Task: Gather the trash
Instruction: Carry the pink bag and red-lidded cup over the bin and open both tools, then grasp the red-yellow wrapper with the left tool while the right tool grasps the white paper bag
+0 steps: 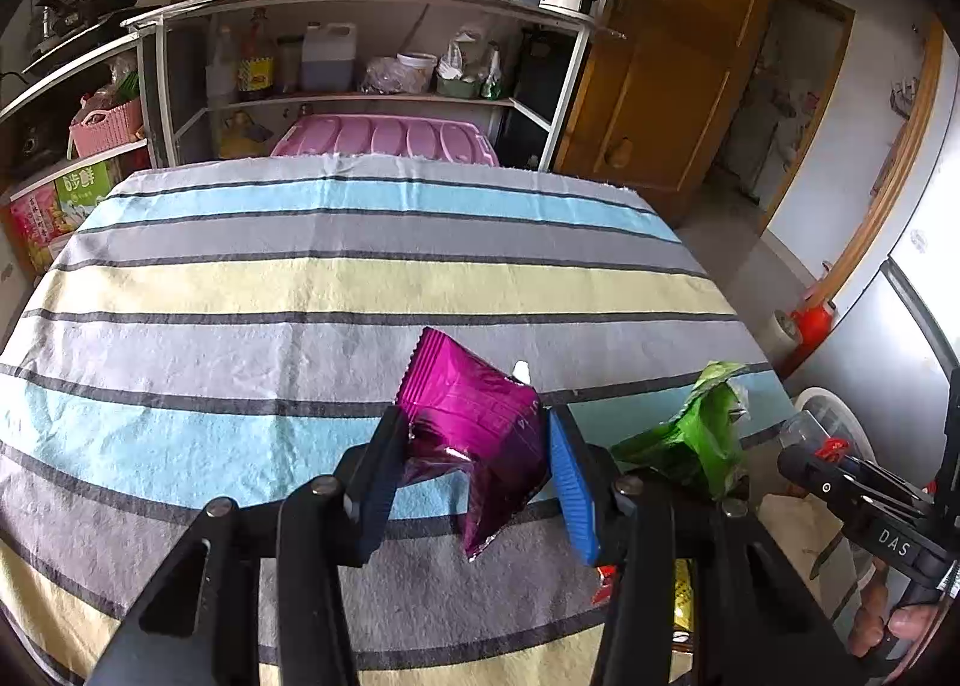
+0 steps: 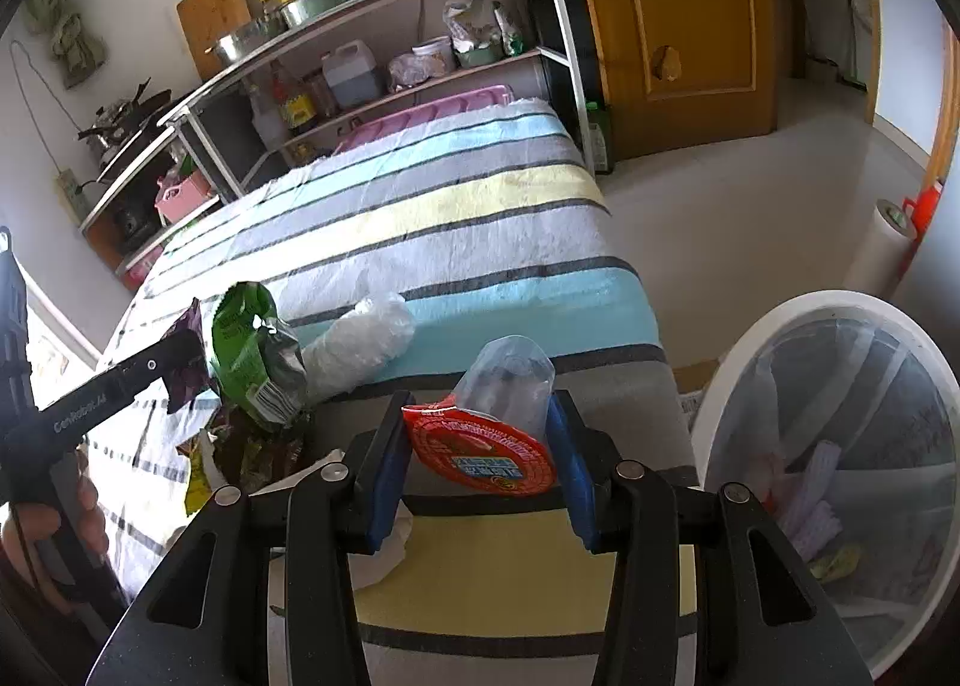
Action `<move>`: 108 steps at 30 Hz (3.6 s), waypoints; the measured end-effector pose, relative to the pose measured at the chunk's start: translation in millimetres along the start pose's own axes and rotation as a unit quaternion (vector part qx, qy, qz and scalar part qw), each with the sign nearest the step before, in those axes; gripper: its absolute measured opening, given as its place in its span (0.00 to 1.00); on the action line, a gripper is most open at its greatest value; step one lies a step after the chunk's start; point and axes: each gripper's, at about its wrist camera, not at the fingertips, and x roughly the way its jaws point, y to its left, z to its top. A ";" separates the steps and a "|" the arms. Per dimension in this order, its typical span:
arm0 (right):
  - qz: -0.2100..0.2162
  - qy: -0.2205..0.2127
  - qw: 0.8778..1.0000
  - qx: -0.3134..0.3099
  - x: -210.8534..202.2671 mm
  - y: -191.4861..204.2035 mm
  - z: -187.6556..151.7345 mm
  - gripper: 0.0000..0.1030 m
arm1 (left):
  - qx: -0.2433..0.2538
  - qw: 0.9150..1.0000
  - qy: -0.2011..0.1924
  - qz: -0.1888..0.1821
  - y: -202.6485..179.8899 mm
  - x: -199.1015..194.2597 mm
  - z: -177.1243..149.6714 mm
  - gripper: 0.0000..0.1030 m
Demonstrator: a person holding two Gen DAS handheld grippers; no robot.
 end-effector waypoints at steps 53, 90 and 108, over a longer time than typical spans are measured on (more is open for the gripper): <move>-0.114 -0.029 0.987 0.107 -110.3 -178.6 -44.0 0.45 | 0.216 0.954 0.068 -0.194 -278.0 5.3 -47.6 0.48; -0.131 -0.035 0.986 0.095 -108.3 -166.0 -46.9 0.56 | 0.190 0.967 0.023 -0.169 -241.5 -24.7 -37.0 0.68; -0.077 -0.080 0.993 0.029 -110.8 -85.8 -34.1 0.56 | 0.140 0.985 -0.022 -0.099 -147.4 -57.0 -36.4 0.69</move>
